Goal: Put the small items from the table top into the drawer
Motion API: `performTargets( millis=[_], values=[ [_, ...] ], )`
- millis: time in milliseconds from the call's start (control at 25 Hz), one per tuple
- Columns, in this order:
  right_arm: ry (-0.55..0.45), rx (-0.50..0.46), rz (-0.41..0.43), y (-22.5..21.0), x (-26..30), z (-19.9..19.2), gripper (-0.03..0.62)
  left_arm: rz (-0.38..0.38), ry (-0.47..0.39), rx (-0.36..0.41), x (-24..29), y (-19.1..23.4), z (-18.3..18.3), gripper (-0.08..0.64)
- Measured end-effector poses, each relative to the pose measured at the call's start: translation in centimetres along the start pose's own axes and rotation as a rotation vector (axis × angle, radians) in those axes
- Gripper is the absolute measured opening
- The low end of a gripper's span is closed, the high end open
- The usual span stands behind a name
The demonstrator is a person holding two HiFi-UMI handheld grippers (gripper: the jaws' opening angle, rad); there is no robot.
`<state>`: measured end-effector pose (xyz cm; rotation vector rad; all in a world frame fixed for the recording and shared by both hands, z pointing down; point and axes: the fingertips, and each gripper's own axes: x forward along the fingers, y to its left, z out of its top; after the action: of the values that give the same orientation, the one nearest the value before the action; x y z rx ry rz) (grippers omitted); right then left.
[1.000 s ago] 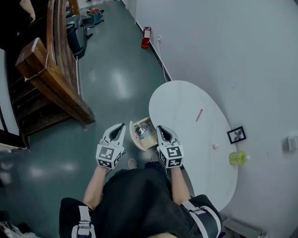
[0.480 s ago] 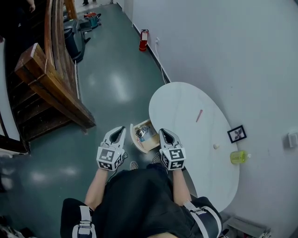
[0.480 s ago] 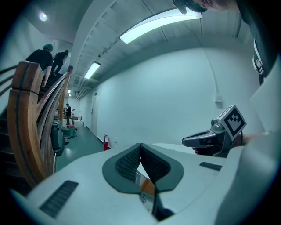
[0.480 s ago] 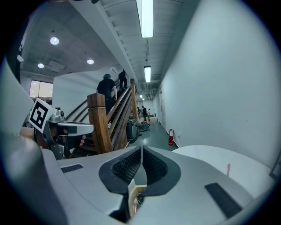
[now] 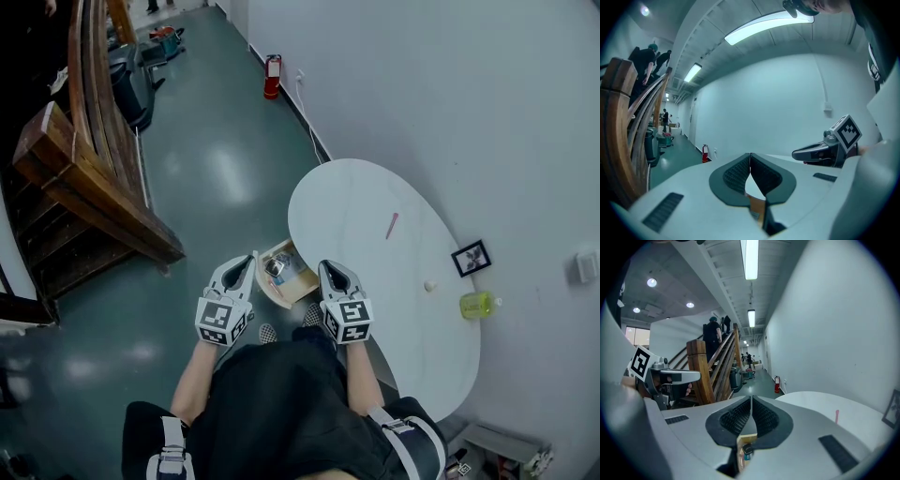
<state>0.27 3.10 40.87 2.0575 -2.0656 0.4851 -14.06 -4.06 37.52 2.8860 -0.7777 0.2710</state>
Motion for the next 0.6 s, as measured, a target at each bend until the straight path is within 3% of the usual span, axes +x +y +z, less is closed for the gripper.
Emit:
performTargets(
  millis=[600],
  values=[
    [0.004,0.115,-0.239,-10.8,-5.7,-2.1,0.037,-0.291,0.045,0.024,10.0,-10.3,0.8,0.020]
  ],
)
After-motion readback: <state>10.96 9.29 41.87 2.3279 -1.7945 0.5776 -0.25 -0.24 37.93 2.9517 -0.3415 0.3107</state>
